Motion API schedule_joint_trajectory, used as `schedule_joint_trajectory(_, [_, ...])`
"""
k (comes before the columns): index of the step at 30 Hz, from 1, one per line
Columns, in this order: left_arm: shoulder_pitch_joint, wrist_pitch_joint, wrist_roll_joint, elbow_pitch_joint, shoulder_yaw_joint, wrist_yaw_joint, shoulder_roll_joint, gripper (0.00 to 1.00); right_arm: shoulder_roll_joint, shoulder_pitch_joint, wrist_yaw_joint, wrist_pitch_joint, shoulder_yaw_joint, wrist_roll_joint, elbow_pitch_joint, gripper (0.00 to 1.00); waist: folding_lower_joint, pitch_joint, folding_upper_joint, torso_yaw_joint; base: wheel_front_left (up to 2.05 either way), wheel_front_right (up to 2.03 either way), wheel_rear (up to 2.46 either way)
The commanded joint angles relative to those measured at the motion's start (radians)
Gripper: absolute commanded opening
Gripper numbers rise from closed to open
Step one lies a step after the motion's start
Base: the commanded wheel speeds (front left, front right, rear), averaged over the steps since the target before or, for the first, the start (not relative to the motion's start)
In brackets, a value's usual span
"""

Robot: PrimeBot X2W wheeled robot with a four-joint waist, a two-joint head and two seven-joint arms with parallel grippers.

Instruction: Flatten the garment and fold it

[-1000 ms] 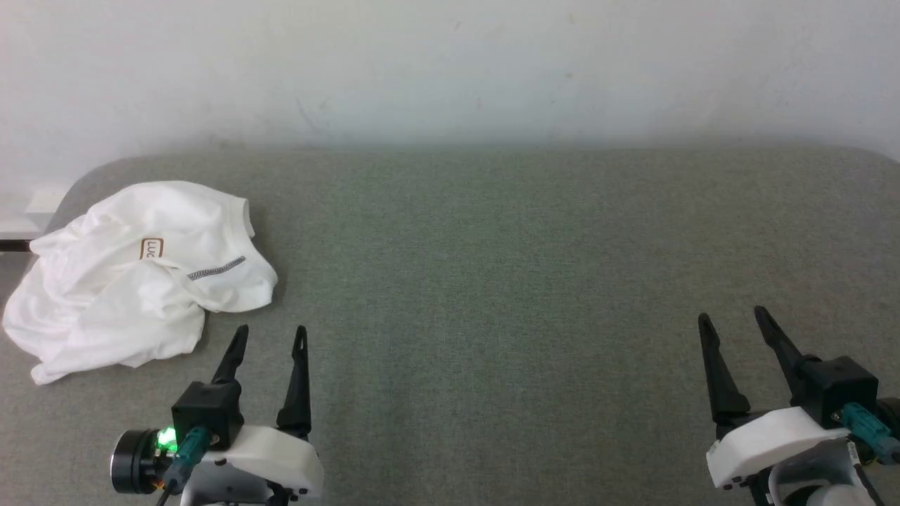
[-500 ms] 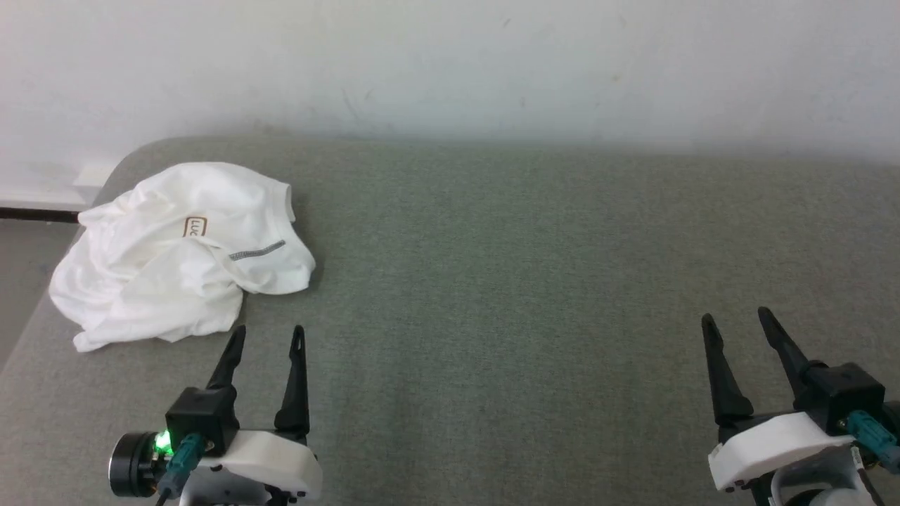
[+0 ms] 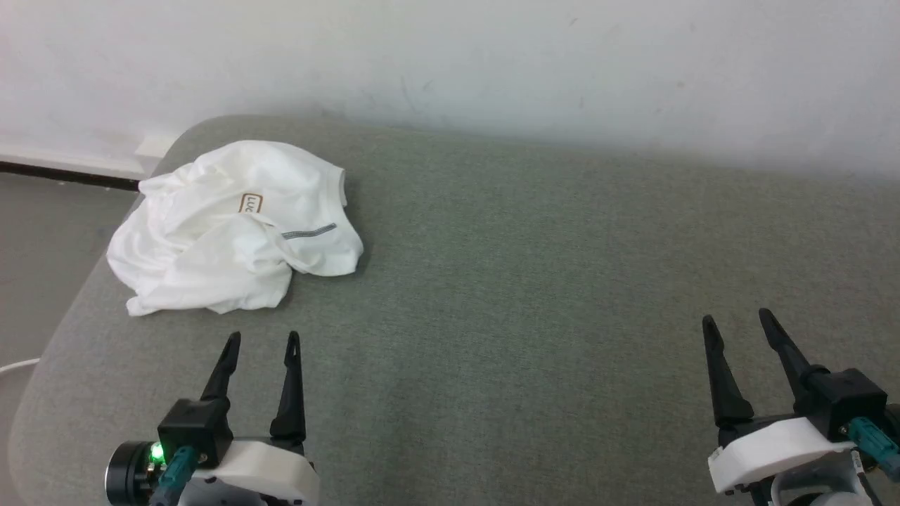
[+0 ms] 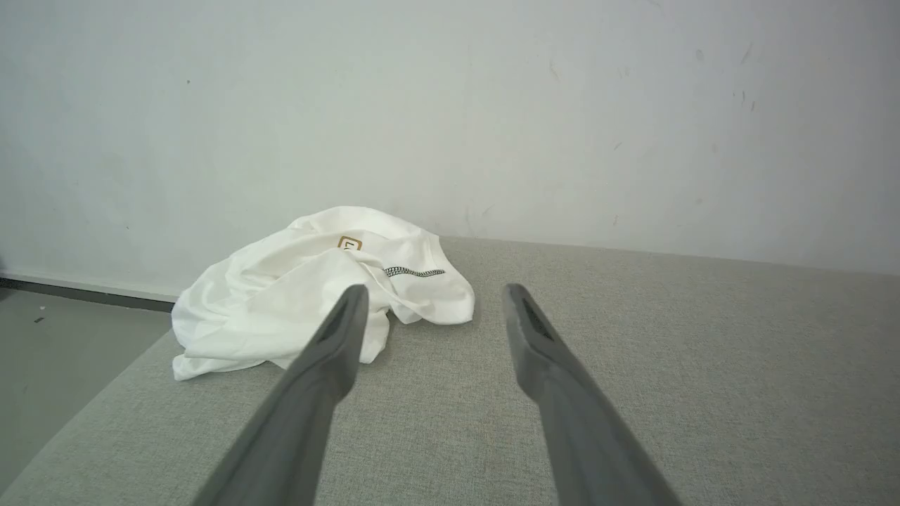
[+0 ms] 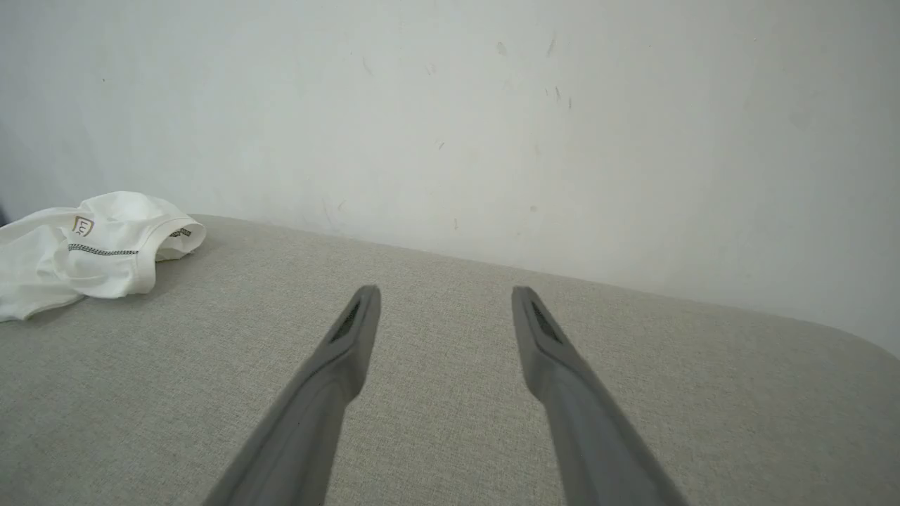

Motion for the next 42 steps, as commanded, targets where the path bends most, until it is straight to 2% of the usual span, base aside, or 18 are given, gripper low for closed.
schedule_joint_trajectory(1, [0.015, -0.011, -0.009, -0.006, 0.005, -0.004, -0.002, 1.00, 0.002, 0.012, -0.001, -0.010, 0.000, 0.009, 0.000, 1.00, 0.0000, 0.000, 0.0000, 0.015, 0.00, 0.00, 0.00])
schedule_joint_trajectory(27, [0.048, -0.065, -0.046, -0.012, 0.010, 0.000, -0.003, 1.00, 0.002, 0.020, -0.002, -0.065, 0.030, 0.006, 0.034, 1.00, 0.0000, 0.005, 0.0000, 0.202, 0.00, 0.00, 0.00])
schedule_joint_trajectory(42, [0.068, -0.096, -0.063, -0.016, 0.017, -0.003, -0.004, 1.00, 0.003, 0.029, -0.002, -0.096, 0.026, 0.016, 0.048, 1.00, 0.0000, 0.003, 0.0000, 0.281, 0.00, 0.00, 0.00])
